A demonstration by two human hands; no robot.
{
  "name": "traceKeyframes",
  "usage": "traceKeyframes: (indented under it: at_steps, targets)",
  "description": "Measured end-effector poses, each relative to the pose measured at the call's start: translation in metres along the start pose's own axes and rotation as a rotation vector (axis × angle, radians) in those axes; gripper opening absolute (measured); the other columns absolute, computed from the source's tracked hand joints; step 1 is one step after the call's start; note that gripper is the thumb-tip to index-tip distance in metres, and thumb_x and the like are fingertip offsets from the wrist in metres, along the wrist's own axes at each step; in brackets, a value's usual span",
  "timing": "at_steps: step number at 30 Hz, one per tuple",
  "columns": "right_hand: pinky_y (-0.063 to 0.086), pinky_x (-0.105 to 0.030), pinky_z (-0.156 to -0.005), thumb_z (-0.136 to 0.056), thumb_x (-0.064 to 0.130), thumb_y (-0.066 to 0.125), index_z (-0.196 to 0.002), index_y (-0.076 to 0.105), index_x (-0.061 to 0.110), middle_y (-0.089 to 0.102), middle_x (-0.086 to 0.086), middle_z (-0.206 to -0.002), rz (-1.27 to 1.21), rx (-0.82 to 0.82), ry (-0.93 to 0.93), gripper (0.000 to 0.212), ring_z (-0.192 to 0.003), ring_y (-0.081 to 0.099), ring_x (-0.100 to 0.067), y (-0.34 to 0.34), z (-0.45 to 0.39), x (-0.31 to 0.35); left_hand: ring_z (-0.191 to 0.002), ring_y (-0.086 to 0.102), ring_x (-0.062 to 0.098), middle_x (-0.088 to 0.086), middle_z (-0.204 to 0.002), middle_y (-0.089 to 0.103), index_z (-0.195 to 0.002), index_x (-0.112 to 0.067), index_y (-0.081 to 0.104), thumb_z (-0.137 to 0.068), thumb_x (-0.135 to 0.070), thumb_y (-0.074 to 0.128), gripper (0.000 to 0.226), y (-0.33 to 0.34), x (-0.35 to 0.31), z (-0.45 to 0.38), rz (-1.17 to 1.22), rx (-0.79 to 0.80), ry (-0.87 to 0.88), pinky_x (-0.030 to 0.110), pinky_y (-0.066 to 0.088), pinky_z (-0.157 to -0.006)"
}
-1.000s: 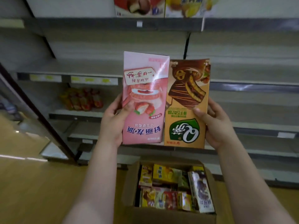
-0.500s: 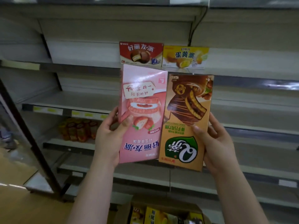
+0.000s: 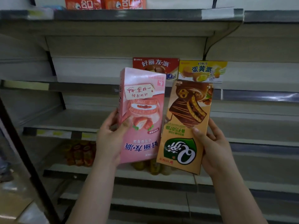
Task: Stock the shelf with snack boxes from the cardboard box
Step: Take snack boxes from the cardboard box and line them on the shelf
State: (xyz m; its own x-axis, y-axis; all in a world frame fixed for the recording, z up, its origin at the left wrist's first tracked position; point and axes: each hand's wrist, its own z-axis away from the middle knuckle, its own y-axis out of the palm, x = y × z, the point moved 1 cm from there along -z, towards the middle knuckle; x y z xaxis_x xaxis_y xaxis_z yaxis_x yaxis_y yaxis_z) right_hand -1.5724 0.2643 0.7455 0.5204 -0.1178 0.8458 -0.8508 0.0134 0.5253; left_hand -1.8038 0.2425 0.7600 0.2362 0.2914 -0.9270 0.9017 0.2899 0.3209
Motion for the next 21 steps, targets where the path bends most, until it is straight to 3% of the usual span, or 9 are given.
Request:
traceKeyframes:
  at_steps: [4, 8, 10, 12, 13, 16, 18, 21]
  targets:
    - [0.060, -0.048, -0.069, -0.074, 0.005, 0.070, -0.139, 0.044, 0.028, 0.070, -0.011, -0.109, -0.063, -0.053, -0.008, 0.074, -0.088, 0.073, -0.028, 0.057, -0.013, -0.022, -0.085, 0.073, 0.021, -0.001, -0.101, 0.073, -0.104, -0.041, 0.062, -0.068, -0.032, 0.075, 0.039, -0.045, -0.034, -0.049, -0.002, 0.041, 0.034, 0.043, 0.059, -0.069]
    - [0.056, -0.048, -0.068, -0.082, 0.005, 0.067, -0.146, 0.030, 0.028, 0.066, -0.011, -0.104, -0.157, -0.181, -0.010, 0.078, -0.086, 0.070, -0.027, 0.106, -0.030, -0.026, -0.081, 0.074, 0.018, -0.001, -0.104, 0.073, -0.118, -0.033, 0.063, -0.066, -0.031, 0.075, 0.053, -0.081, -0.064, -0.092, 0.025, 0.060, 0.073, 0.034, 0.058, -0.061]
    - [0.055, -0.042, -0.059, -0.084, 0.009, 0.068, -0.141, 0.038, 0.021, 0.065, -0.011, -0.111, -0.160, -0.249, -0.013, 0.065, -0.081, 0.067, -0.022, 0.124, -0.045, -0.020, -0.081, 0.074, 0.020, 0.003, -0.106, 0.073, -0.124, -0.026, 0.063, -0.066, -0.028, 0.075, 0.059, -0.092, -0.072, -0.108, 0.057, 0.079, 0.052, 0.033, 0.058, -0.059]
    - [0.054, -0.036, -0.051, -0.085, 0.011, 0.069, -0.126, 0.051, 0.017, 0.067, -0.011, -0.115, -0.124, -0.284, -0.039, 0.045, -0.073, 0.067, -0.018, 0.135, -0.062, -0.014, -0.082, 0.074, 0.021, 0.005, -0.105, 0.074, -0.116, -0.027, 0.066, -0.065, -0.026, 0.075, 0.052, -0.096, -0.075, -0.119, 0.092, 0.096, 0.013, 0.036, 0.058, -0.059]
    - [0.056, -0.037, -0.053, -0.084, 0.012, 0.070, -0.123, 0.053, 0.017, 0.068, -0.008, -0.115, -0.124, -0.303, -0.074, 0.043, -0.077, 0.069, -0.019, 0.139, -0.070, -0.010, -0.083, 0.074, 0.022, 0.005, -0.103, 0.074, -0.110, -0.028, 0.067, -0.064, -0.026, 0.075, 0.047, -0.097, -0.076, -0.123, 0.104, 0.104, -0.008, 0.038, 0.058, -0.061]
    - [0.058, -0.051, -0.065, -0.075, 0.015, 0.079, -0.133, 0.044, 0.023, 0.067, -0.004, -0.115, -0.109, -0.367, -0.162, 0.068, -0.098, 0.068, -0.026, 0.147, -0.095, 0.002, -0.083, 0.074, 0.022, 0.005, -0.099, 0.075, -0.103, -0.029, 0.067, -0.064, -0.026, 0.076, 0.040, -0.095, -0.075, -0.131, 0.138, 0.113, -0.056, 0.040, 0.058, -0.061]
    - [0.056, -0.057, -0.065, -0.066, 0.017, 0.085, -0.134, 0.039, 0.023, 0.065, -0.006, -0.114, -0.137, -0.422, -0.108, 0.082, -0.095, 0.068, -0.030, 0.150, -0.118, 0.005, -0.081, 0.074, 0.021, 0.003, -0.095, 0.076, -0.102, -0.028, 0.066, -0.070, -0.024, 0.075, 0.033, -0.092, -0.075, -0.134, 0.164, 0.111, -0.059, 0.037, 0.058, -0.059]
    - [0.053, -0.061, -0.057, -0.050, 0.020, 0.093, -0.125, 0.047, 0.023, 0.066, -0.012, -0.109, -0.192, -0.453, 0.088, 0.088, -0.084, 0.068, -0.039, 0.152, -0.155, 0.003, -0.078, 0.074, 0.019, 0.003, -0.093, 0.076, -0.100, -0.025, 0.067, -0.079, -0.020, 0.073, 0.023, -0.087, -0.077, -0.140, 0.205, 0.089, -0.044, 0.035, 0.058, -0.057]
